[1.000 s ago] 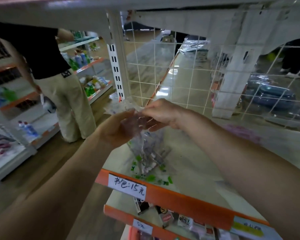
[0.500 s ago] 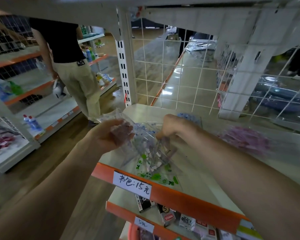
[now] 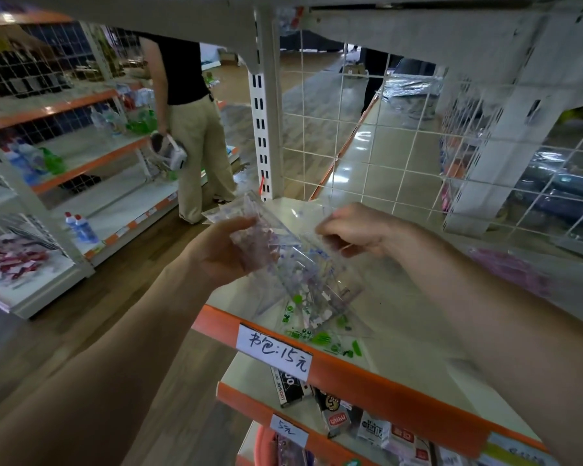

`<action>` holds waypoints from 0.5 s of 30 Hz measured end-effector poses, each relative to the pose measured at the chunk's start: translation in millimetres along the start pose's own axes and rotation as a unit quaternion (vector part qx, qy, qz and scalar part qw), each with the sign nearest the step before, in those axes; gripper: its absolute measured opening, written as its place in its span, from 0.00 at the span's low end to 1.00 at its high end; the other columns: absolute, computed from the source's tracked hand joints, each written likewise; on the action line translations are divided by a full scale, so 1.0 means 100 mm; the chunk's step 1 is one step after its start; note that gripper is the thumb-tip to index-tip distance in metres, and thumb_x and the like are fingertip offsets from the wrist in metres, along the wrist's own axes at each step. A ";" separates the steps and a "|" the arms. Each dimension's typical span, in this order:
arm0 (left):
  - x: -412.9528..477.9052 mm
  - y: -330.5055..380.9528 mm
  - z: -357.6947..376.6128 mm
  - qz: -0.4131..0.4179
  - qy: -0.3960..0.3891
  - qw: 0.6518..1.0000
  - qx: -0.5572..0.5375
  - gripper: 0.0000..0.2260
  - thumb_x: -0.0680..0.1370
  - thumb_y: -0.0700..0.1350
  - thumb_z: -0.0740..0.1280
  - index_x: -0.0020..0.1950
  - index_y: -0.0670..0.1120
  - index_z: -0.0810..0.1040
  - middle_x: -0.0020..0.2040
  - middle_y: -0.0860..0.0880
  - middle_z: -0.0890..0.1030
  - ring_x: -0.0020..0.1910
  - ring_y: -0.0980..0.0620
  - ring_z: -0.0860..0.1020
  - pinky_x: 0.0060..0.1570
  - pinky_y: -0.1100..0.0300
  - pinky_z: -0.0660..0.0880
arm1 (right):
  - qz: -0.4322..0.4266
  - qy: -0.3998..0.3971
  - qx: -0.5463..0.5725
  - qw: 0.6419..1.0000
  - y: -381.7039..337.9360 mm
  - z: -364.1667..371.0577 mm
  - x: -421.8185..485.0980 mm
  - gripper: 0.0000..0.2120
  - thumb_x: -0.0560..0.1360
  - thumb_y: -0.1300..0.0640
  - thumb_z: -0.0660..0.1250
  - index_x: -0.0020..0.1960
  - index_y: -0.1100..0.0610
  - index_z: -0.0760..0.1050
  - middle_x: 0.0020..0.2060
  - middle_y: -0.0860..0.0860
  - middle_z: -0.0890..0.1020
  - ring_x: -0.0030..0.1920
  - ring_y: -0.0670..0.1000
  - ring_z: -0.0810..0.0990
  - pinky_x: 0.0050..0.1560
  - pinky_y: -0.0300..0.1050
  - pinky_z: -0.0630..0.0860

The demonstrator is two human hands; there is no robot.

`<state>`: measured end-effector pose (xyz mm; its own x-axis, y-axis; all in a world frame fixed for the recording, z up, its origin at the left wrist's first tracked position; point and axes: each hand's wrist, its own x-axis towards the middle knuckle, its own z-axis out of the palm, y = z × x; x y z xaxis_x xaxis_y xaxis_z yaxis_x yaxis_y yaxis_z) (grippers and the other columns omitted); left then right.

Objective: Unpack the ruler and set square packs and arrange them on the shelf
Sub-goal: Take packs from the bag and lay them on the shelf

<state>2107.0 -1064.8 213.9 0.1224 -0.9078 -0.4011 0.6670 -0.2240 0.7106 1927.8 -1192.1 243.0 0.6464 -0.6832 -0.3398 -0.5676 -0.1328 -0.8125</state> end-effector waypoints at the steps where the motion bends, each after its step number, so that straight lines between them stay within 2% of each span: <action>1: 0.00 -0.01 0.03 0.000 0.006 1.000 0.006 0.19 0.66 0.40 0.72 0.55 0.39 0.76 0.48 0.41 0.80 0.43 0.44 0.81 0.44 0.49 0.81 | -0.011 -0.037 0.022 0.999 -0.07 0.05 -0.04 0.07 0.78 0.63 0.63 0.41 0.58 0.74 0.30 0.52 0.75 0.27 0.46 0.73 0.28 0.36 0.70; 3: 0.00 -0.03 0.09 0.002 0.000 1.000 0.004 0.17 0.67 0.40 0.71 0.55 0.39 0.77 0.48 0.42 0.80 0.42 0.46 0.81 0.44 0.52 0.81 | -0.031 -0.085 0.033 0.995 -0.18 0.17 -0.09 0.09 0.78 0.63 0.62 0.40 0.58 0.73 0.28 0.50 0.75 0.26 0.45 0.73 0.28 0.37 0.71; 5: -0.02 -0.01 0.12 0.014 0.004 1.000 0.004 0.13 0.71 0.41 0.66 0.55 0.40 0.77 0.48 0.43 0.81 0.42 0.47 0.81 0.44 0.55 0.81 | -0.048 -0.091 0.018 0.995 -0.24 0.25 -0.10 0.11 0.79 0.62 0.61 0.38 0.58 0.73 0.29 0.50 0.75 0.28 0.45 0.75 0.29 0.36 0.72; 7: -0.04 0.04 0.09 0.029 0.019 0.999 -0.006 0.10 0.74 0.41 0.62 0.52 0.40 0.77 0.44 0.44 0.82 0.41 0.48 0.82 0.45 0.56 0.79 | -0.065 -0.087 -0.035 0.993 -0.25 0.27 -0.10 0.09 0.80 0.57 0.61 0.43 0.59 0.75 0.36 0.52 0.79 0.35 0.48 0.78 0.34 0.38 0.75; 8: -0.08 0.07 0.08 0.036 0.030 0.999 -0.009 0.08 0.75 0.40 0.61 0.50 0.40 0.76 0.41 0.44 0.82 0.38 0.47 0.82 0.43 0.56 0.80 | -0.077 -0.091 -0.109 0.987 -0.24 0.26 -0.11 0.09 0.79 0.54 0.63 0.50 0.60 0.77 0.45 0.54 0.81 0.42 0.49 0.79 0.41 0.40 0.77; 10: -0.14 0.12 0.03 0.046 0.085 0.995 -0.030 0.07 0.77 0.39 0.60 0.51 0.39 0.75 0.37 0.42 0.82 0.34 0.46 0.81 0.37 0.54 0.80 | -0.092 -0.117 -0.295 0.944 -0.18 0.27 -0.12 0.23 0.76 0.49 0.67 0.68 0.55 0.70 0.64 0.53 0.75 0.59 0.51 0.76 0.59 0.46 0.75; 11: -0.16 0.14 0.00 0.046 0.120 0.991 -0.042 0.07 0.77 0.38 0.61 0.53 0.38 0.75 0.37 0.41 0.81 0.34 0.45 0.81 0.35 0.52 0.80 | -0.093 -0.131 -0.361 0.919 -0.15 0.31 -0.13 0.29 0.74 0.48 0.69 0.72 0.51 0.65 0.70 0.52 0.69 0.65 0.52 0.72 0.64 0.49 0.71; 13: -0.19 0.16 -0.02 0.042 0.175 0.982 -0.057 0.08 0.77 0.37 0.63 0.54 0.36 0.73 0.35 0.39 0.82 0.35 0.44 0.81 0.32 0.49 0.80 | -0.102 -0.138 -0.426 0.889 -0.13 0.43 -0.16 0.34 0.72 0.46 0.71 0.74 0.47 0.62 0.72 0.50 0.65 0.69 0.54 0.68 0.66 0.52 0.68; 15: -0.21 0.16 -0.01 0.041 0.201 0.977 -0.051 0.07 0.77 0.36 0.64 0.53 0.34 0.73 0.32 0.39 0.82 0.30 0.44 0.82 0.29 0.49 0.80 | -0.124 -0.104 -0.464 0.871 -0.12 0.50 -0.13 0.30 0.72 0.45 0.70 0.72 0.46 0.65 0.68 0.50 0.69 0.66 0.54 0.70 0.61 0.51 0.70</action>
<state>2115.6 -1048.8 233.7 0.4432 -0.7043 -0.5546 0.7099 -0.1021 0.6968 1951.8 -1145.8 232.8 0.8315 -0.4192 -0.3645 -0.5030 -0.8467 -0.1737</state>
